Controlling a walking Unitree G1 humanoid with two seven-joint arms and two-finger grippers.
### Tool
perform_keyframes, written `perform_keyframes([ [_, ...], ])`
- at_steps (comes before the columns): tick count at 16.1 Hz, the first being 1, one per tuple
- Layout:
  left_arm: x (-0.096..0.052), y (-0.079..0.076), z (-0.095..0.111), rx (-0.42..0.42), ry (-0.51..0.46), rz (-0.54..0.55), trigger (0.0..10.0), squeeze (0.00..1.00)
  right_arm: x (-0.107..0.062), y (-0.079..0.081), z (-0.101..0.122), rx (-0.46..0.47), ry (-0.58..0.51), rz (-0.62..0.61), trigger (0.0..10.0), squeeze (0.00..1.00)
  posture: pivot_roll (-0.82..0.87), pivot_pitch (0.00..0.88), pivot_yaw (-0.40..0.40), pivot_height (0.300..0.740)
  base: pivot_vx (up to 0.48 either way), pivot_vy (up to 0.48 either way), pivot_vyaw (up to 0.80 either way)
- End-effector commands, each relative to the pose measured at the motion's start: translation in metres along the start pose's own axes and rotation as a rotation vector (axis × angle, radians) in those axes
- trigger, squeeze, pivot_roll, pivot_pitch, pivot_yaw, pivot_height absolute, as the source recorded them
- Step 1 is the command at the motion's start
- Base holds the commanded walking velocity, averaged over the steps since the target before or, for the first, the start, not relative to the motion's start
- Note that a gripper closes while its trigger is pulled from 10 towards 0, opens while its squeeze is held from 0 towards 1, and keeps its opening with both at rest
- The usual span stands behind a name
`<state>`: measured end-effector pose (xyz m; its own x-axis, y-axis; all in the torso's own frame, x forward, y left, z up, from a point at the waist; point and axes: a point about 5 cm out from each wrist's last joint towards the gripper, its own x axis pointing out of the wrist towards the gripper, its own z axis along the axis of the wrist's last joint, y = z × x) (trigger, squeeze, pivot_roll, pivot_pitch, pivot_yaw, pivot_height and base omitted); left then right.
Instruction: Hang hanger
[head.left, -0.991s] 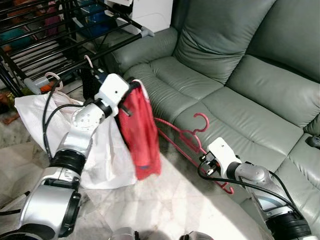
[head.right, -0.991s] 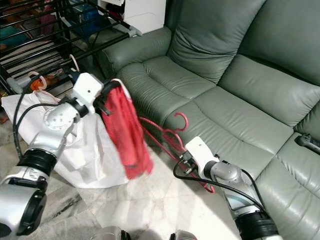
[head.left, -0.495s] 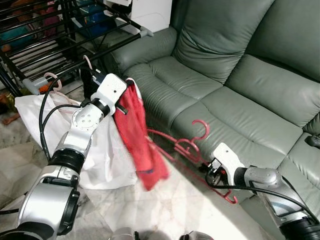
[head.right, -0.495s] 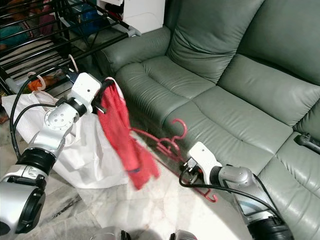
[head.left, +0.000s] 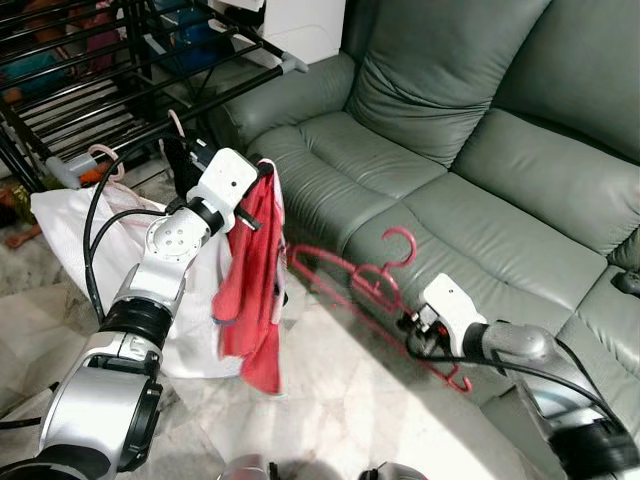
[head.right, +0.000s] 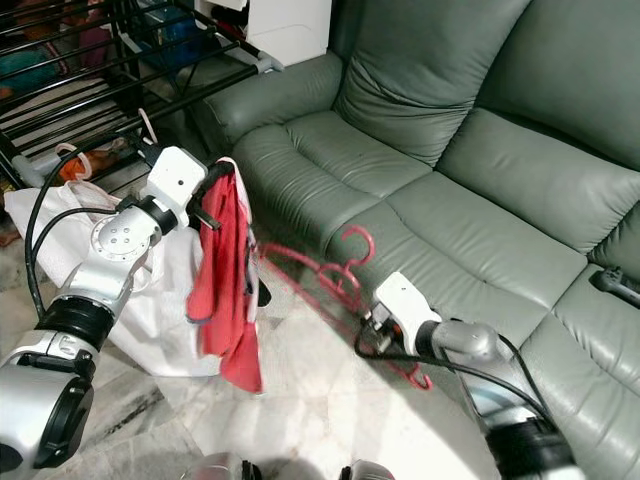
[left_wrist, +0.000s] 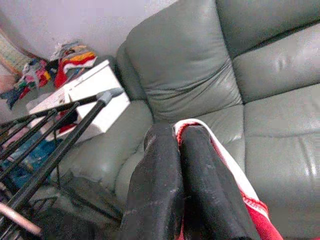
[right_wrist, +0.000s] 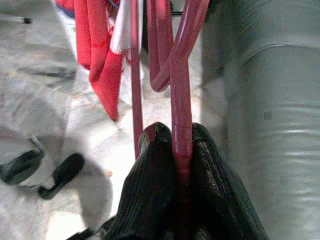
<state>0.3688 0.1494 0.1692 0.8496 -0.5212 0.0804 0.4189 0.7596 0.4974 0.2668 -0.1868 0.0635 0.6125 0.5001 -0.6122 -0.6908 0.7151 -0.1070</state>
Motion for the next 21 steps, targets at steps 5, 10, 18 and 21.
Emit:
perform_keyframes([
  [5,0.000,0.001,0.012,-0.042,-0.057,-0.032,10.0,0.00,0.002,-0.010,0.002,0.021,-0.032,-0.076,10.0,0.00,-0.03,0.000,0.041,0.740,0.000,0.000,0.00],
  [10,0.001,0.006,0.000,0.000,0.045,0.066,10.0,0.00,-0.011,-0.005,0.009,0.004,-0.067,0.052,10.0,0.00,-0.04,0.000,0.045,0.740,0.000,0.000,0.00],
  [18,0.004,0.005,0.017,-0.055,-0.020,0.058,10.0,0.00,-0.003,-0.013,0.009,0.010,-0.054,0.002,10.0,0.00,-0.03,0.000,0.046,0.740,0.000,0.000,0.00],
  [21,0.002,0.011,0.018,-0.080,-0.026,0.071,10.0,0.00,-0.002,-0.005,0.014,0.008,-0.077,0.061,10.0,0.00,-0.03,0.000,0.045,0.740,0.000,0.000,0.00],
])
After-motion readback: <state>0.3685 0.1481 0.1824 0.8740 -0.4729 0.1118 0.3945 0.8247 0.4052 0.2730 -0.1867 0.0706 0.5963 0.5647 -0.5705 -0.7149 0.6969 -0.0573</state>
